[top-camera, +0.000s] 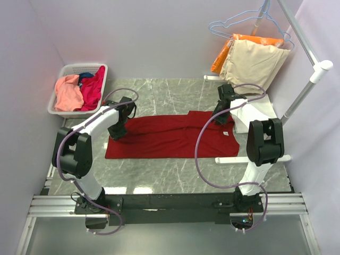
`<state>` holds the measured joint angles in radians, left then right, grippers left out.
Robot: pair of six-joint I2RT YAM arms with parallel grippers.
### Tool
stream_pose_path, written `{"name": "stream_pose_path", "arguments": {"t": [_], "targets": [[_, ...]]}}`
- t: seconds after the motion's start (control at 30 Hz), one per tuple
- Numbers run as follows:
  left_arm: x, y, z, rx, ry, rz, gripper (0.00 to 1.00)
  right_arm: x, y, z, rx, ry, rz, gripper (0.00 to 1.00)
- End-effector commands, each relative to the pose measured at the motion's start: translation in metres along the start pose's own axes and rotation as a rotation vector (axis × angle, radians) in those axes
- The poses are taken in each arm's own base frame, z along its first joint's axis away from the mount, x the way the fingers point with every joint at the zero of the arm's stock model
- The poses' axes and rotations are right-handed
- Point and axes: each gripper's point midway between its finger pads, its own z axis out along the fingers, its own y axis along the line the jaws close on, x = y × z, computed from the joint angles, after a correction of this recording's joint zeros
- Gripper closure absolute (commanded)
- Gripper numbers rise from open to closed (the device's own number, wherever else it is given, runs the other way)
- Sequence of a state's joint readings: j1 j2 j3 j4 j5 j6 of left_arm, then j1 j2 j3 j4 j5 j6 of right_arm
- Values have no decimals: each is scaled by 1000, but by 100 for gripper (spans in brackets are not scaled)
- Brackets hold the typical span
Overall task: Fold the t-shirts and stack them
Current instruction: Fold the tshirt
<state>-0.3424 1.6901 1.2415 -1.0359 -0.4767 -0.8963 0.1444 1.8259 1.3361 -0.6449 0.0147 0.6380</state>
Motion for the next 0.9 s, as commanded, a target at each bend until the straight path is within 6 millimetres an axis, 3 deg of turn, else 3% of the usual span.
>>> {"name": "stream_pose_path", "arguments": {"t": [0.0,0.17,0.47,0.87], "targets": [[-24,-13,-8,41,-83,-79,77,-3,7,-9,-18,-19,-18,74],[-41,-20,-9,36,-127,-110,62,-3,7,-10,-16,-21,-25,74],[-44,-26,22,21,-104,-156,62,0,5,-6,-10,-4,-41,74],[-43,-29,45,13,-92,-133,63,-3,6,-4,-2,4,-51,74]]}}
